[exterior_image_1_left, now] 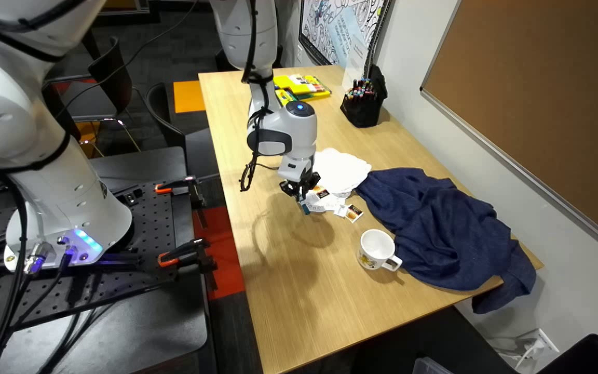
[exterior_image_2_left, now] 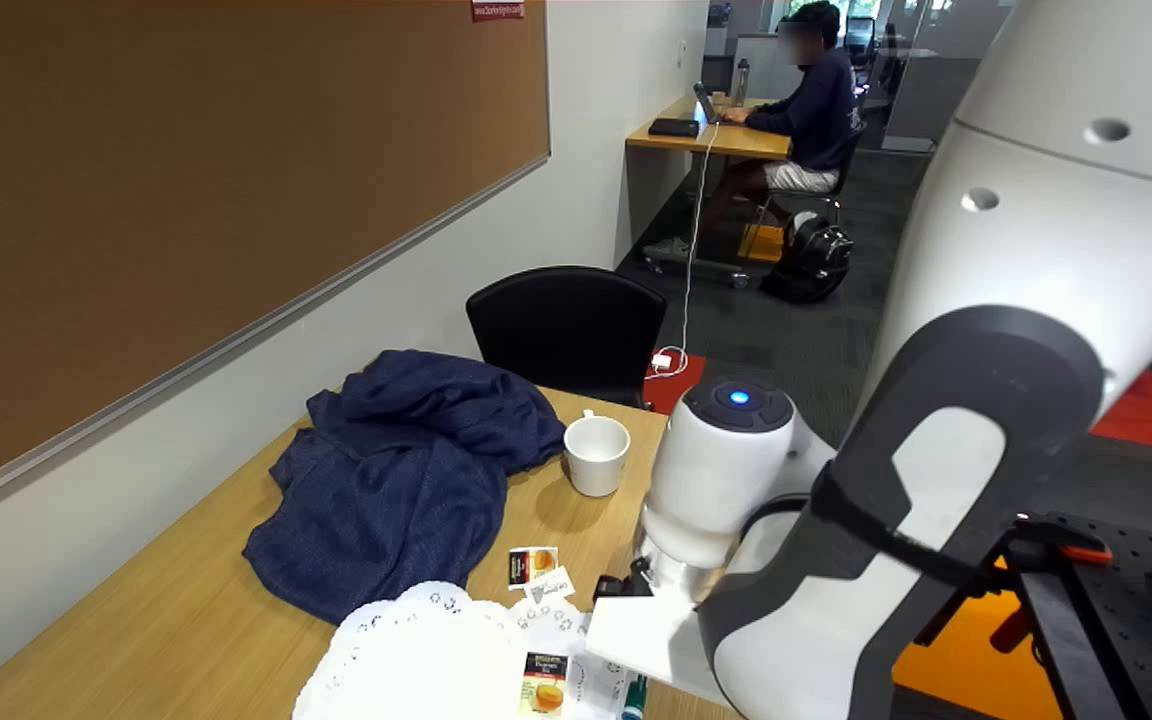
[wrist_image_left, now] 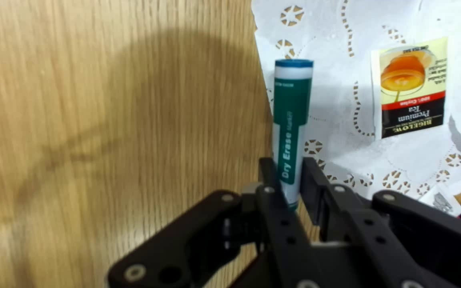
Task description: Put the marker in the mug
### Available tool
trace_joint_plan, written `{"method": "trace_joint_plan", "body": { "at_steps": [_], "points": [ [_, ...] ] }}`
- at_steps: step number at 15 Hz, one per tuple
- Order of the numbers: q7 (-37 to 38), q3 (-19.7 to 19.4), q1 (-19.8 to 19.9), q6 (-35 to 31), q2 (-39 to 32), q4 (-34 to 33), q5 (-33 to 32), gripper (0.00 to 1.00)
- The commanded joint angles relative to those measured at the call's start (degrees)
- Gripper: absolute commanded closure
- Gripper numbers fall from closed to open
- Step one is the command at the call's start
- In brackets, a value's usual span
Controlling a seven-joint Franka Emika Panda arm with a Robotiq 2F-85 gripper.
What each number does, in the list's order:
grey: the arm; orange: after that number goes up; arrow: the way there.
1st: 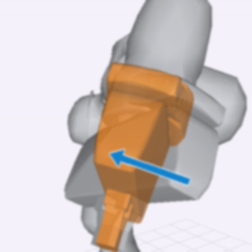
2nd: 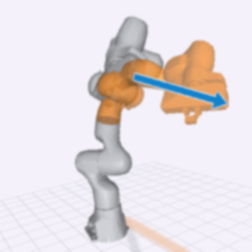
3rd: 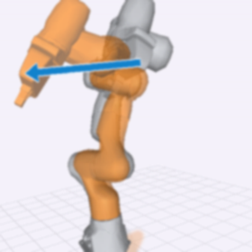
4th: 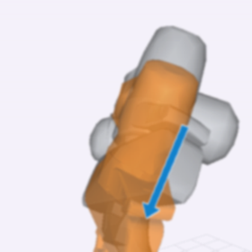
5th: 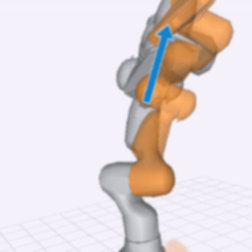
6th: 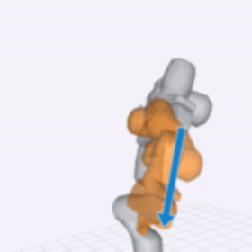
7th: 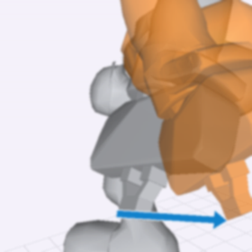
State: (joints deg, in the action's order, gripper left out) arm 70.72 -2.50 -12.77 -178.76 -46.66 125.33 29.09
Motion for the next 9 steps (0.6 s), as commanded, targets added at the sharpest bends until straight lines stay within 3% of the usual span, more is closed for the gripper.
{"method": "trace_joint_plan", "body": {
  "at_steps": [1, 6, 8, 9],
  "points": [
    [-3.37, 1.20, 2.53, 0.27, 11.18, 9.77, -1.44, 0.95],
    [-5.38, -3.46, 0.90, 1.00, 21.94, 18.01, -3.40, 0.95],
    [-3.88, -8.57, -2.62, 0.82, 24.99, 20.57, -5.29, 0.95],
    [-2.54, -13.88, -6.89, 0.79, 26.04, 21.67, -6.18, 0.95]
  ]
}}
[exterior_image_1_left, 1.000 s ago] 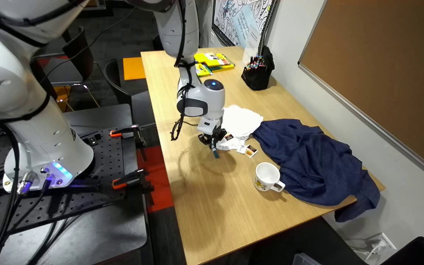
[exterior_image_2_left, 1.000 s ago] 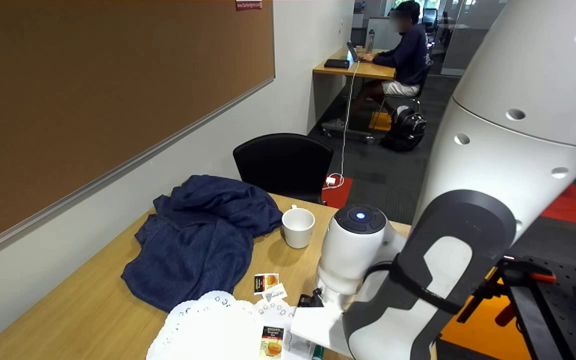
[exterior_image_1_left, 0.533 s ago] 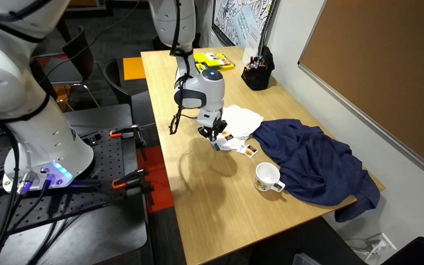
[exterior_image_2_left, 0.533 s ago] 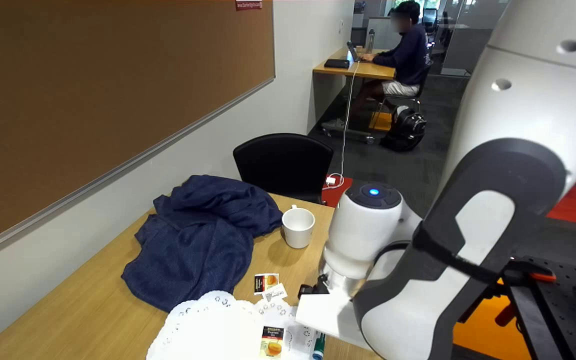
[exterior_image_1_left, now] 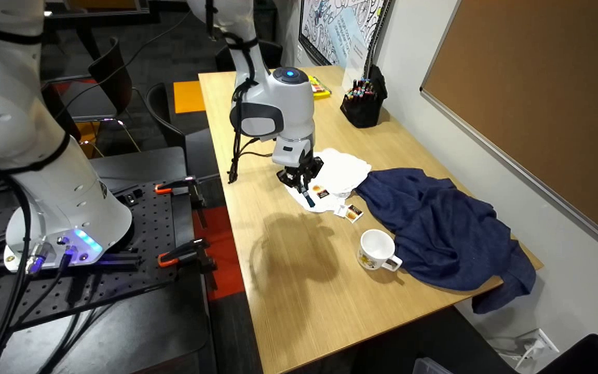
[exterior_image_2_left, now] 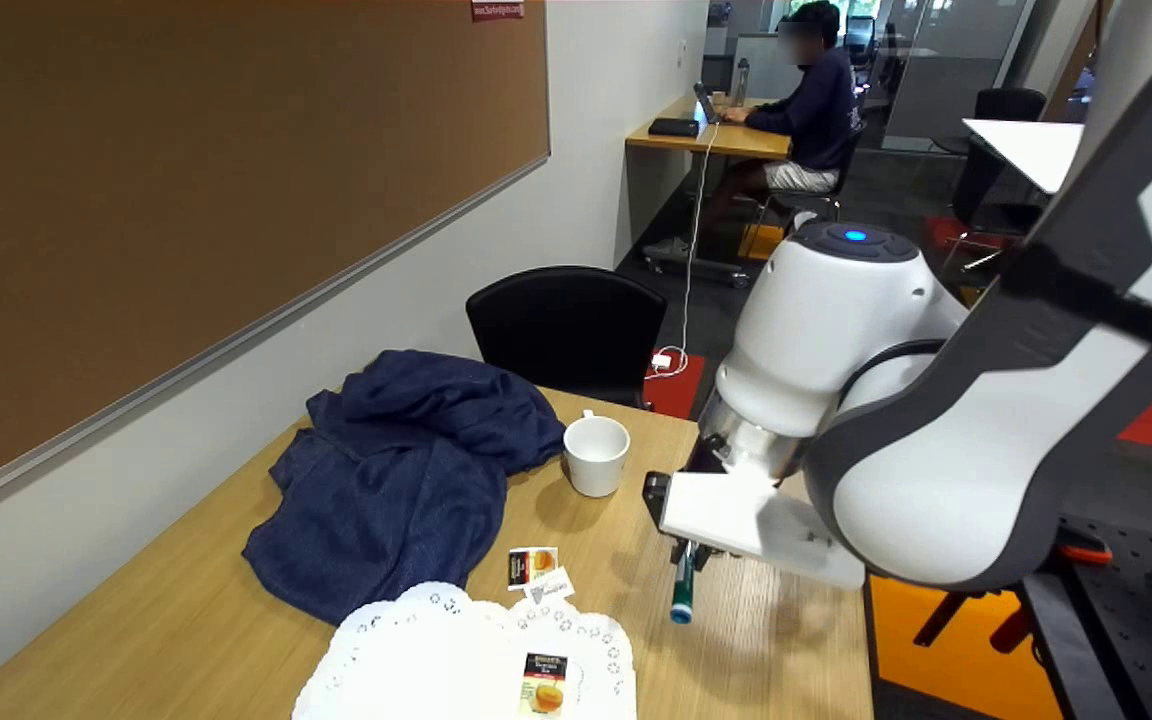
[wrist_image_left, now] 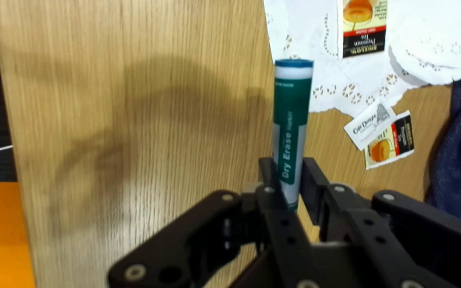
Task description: Put the marker in the mug
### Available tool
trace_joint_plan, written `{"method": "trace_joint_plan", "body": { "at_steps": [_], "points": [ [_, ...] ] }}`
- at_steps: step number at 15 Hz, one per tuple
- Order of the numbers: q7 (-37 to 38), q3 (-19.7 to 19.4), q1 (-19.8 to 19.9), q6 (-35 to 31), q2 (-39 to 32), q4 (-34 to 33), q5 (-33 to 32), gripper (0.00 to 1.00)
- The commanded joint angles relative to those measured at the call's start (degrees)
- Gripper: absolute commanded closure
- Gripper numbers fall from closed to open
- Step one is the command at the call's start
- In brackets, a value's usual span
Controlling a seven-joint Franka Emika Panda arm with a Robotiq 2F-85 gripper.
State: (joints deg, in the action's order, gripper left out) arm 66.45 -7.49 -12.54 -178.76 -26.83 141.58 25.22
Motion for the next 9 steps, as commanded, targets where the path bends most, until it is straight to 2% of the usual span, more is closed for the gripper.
{"method": "trace_joint_plan", "body": {
  "at_steps": [1, 5, 6, 7, 9],
  "points": [
    [2.69, -13.58, -10.54, 0.74, 6.83, 6.22, -3.59, 0.95],
    [7.11, -32.35, -25.22, 0.59, 2.80, 5.57, -8.07, 0.95],
    [3.56, -25.63, -18.50, 0.09, 4.13, 5.50, -6.46, 0.95],
    [3.72, -27.69, -20.14, 0.10, 3.91, 5.51, -6.65, 0.80],
    [3.71, -26.70, -19.65, 0.10, 3.80, 5.52, -6.63, 0.80]
  ]
}}
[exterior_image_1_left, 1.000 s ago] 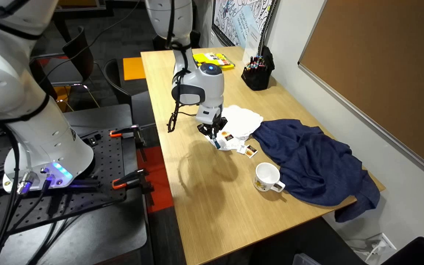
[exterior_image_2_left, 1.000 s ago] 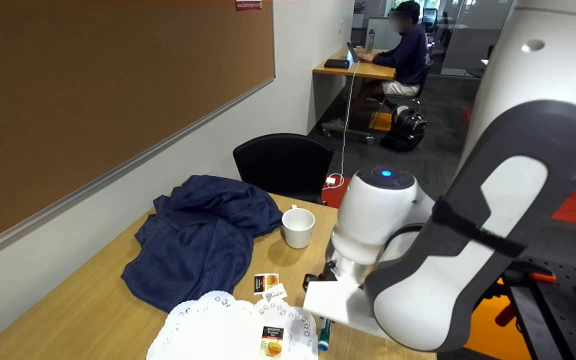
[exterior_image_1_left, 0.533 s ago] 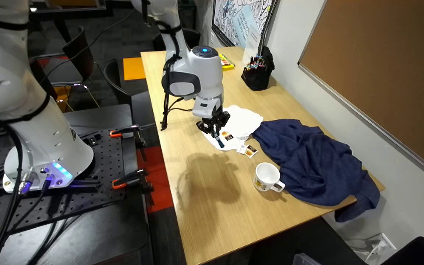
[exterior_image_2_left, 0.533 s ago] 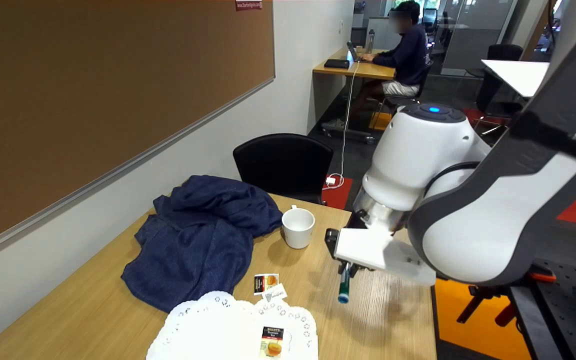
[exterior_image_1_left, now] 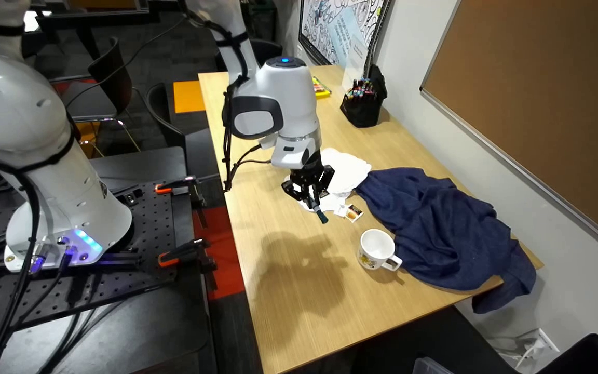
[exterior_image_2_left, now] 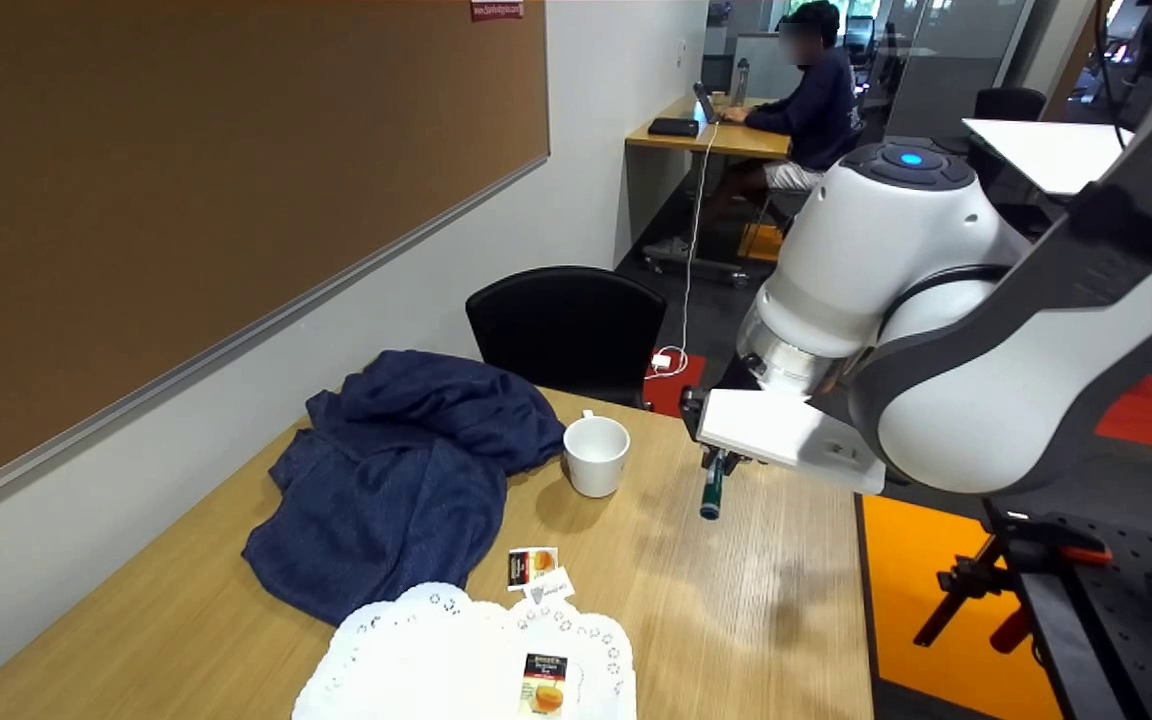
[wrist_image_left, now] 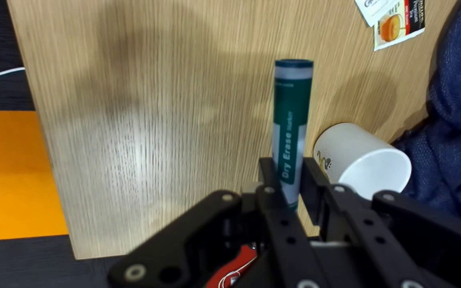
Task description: Put the marker in the mug
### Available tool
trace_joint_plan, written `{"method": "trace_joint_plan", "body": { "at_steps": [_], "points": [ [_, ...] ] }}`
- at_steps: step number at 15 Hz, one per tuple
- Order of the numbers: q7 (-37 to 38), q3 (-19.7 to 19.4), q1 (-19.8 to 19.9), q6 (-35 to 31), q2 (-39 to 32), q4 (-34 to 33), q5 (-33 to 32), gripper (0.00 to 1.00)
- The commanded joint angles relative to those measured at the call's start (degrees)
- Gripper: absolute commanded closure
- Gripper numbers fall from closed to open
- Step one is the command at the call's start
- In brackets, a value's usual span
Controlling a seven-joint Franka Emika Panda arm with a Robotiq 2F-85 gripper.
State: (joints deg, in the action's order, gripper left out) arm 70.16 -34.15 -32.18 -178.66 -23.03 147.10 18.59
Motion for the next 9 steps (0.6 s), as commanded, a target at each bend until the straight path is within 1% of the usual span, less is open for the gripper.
{"method": "trace_joint_plan", "body": {
  "at_steps": [1, 2, 3, 6, 9],
  "points": [
    [0.00, 0.28, 0.20, 0.00, -0.07, 0.00, 0.00, 0.80],
    [0.00, 0.38, 0.26, 0.00, -0.13, 0.00, 0.00, 0.80],
    [1.14, -0.64, -1.47, -0.79, -2.01, -0.51, 0.11, 0.95],
    [2.25, -3.78, -5.41, -4.42, -6.45, -1.63, 0.14, 0.95],
    [0.63, -4.47, -6.30, -8.01, -8.94, -2.71, 0.17, 0.95]
  ]
}}
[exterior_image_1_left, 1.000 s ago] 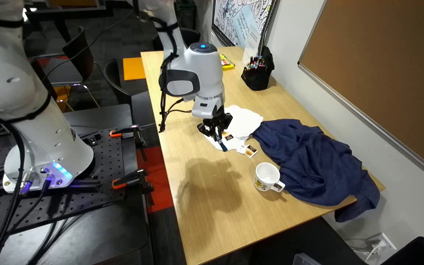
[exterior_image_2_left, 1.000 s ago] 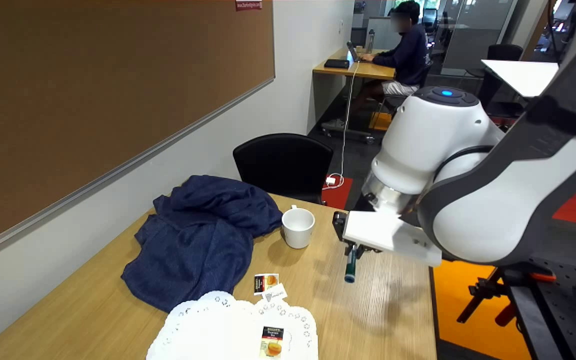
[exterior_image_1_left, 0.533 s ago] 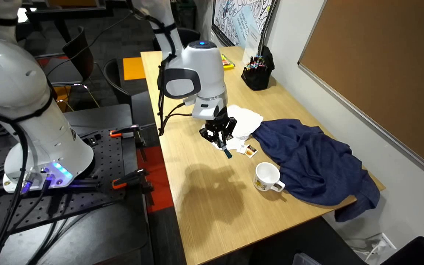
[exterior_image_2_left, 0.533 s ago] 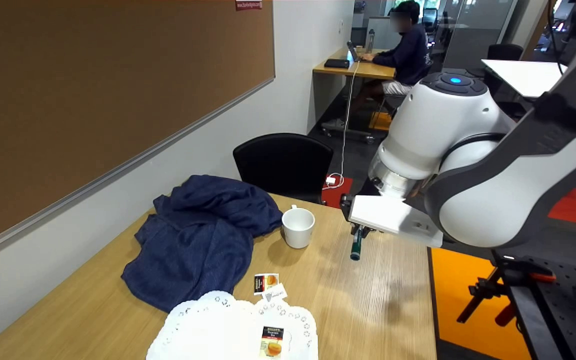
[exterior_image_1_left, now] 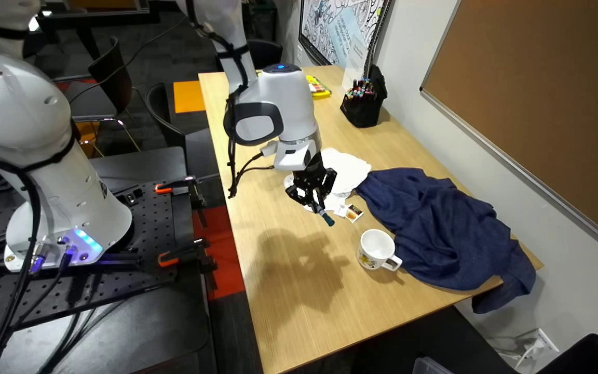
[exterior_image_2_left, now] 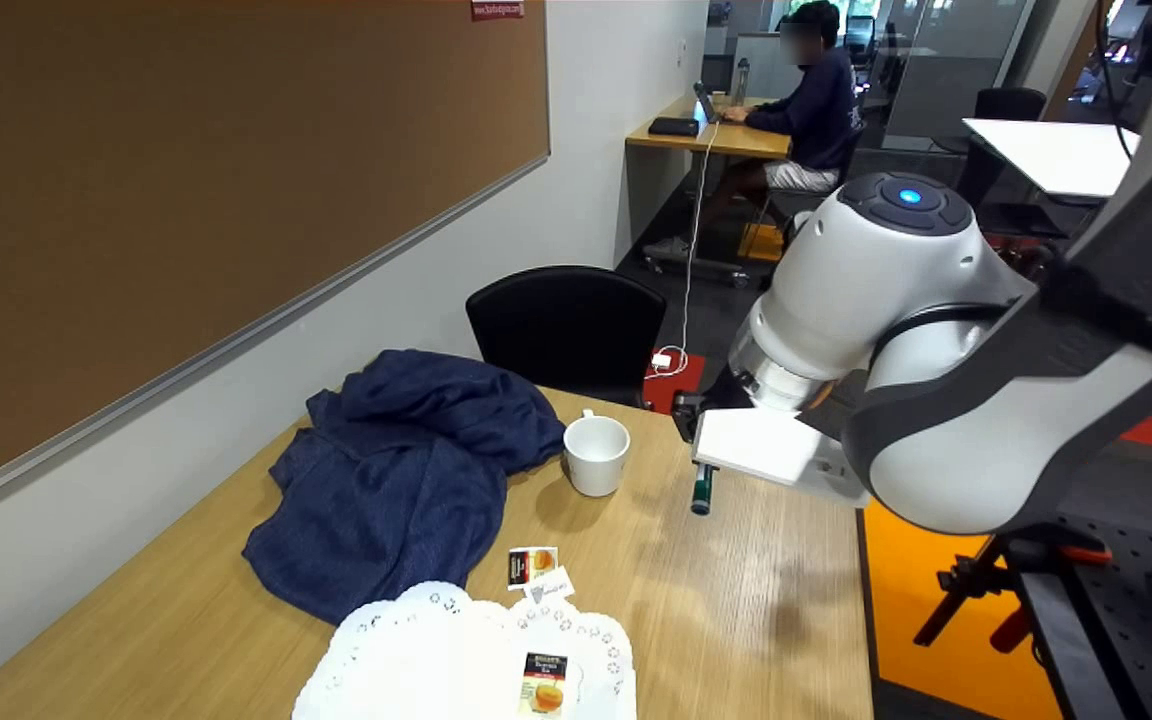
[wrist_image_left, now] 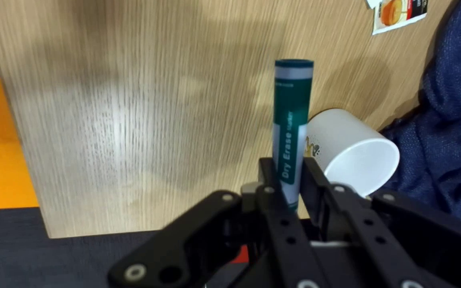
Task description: Put the marker in the mug
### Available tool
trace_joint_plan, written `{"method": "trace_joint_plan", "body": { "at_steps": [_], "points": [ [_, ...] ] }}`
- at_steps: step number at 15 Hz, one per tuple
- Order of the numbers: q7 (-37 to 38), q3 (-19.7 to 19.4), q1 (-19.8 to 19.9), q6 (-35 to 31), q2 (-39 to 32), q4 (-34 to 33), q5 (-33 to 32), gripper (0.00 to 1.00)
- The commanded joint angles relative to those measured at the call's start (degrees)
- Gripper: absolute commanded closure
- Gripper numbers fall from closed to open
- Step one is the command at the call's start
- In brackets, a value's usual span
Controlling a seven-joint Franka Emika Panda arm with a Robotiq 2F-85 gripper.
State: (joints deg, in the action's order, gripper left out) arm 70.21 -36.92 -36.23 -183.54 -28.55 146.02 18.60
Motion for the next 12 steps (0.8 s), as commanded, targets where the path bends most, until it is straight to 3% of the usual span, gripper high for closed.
{"method": "trace_joint_plan", "body": {
  "at_steps": [1, 6, 12],
  "points": [
    [-1.78, -0.94, -1.72, -4.24, -4.06, -2.18, 1.95, 0.95],
    [-7.72, 1.16, 1.68, -7.78, -4.40, -3.91, 3.51, 0.95],
    [-20.27, 3.34, 9.06, -7.96, -1.81, -6.16, 3.01, 0.95]
  ]
}}
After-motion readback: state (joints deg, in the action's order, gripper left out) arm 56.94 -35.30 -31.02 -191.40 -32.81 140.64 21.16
